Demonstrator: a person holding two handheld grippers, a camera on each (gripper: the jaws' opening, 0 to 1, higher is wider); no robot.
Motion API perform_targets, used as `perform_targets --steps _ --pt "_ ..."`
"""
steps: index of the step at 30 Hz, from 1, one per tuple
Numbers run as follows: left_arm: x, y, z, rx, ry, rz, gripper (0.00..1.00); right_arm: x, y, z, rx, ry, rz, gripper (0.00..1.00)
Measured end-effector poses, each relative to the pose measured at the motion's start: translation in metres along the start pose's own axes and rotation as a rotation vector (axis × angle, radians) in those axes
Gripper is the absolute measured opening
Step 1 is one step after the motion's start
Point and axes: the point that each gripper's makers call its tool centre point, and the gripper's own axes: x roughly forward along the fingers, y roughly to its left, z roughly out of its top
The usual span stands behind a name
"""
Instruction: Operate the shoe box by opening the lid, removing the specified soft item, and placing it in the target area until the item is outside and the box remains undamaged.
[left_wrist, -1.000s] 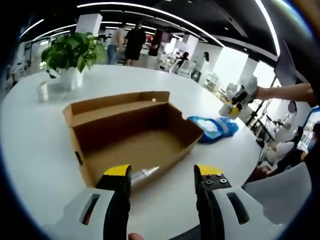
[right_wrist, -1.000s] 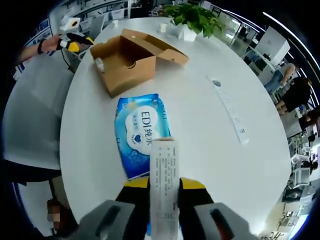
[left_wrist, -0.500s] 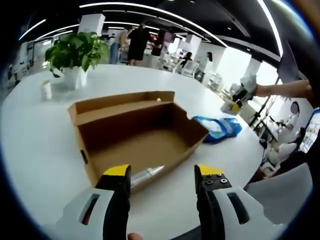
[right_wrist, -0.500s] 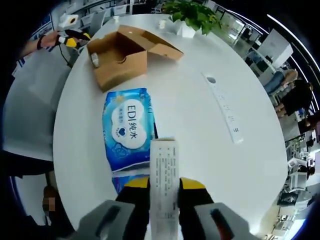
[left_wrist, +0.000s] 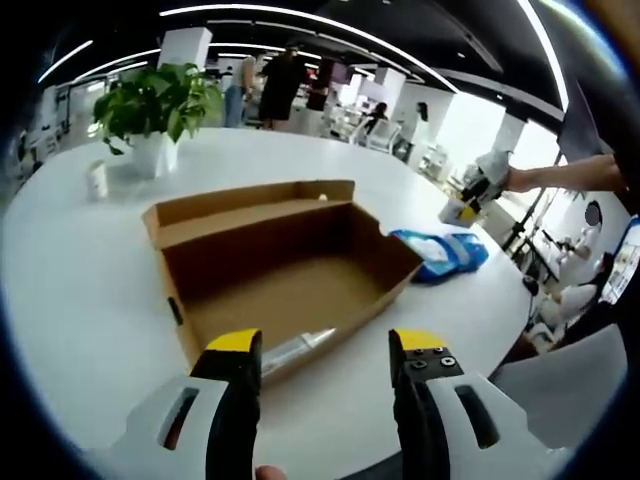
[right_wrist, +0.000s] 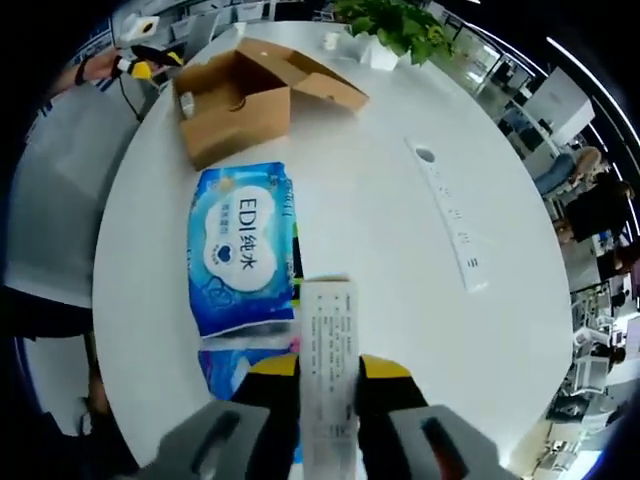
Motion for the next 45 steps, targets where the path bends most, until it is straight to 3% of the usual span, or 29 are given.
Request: perform_targets --steps 9,33,45 --pt "-0.001 0.006 0.000 -0.002 0.000 0.018 0.52 0.013 -0.001 -0.012 -0.024 0.015 0.011 0.17" --pt "-0.001 0.012 -0.004 -0.010 0.007 0.040 0.52 0.044 -0.001 -0.022 -0.122 0.059 0.056 0.17" --pt "-0.001 0.012 -0.006 -0.011 0.016 0.045 0.52 0.049 0.001 -0.032 -0.145 0.092 0.083 0.17"
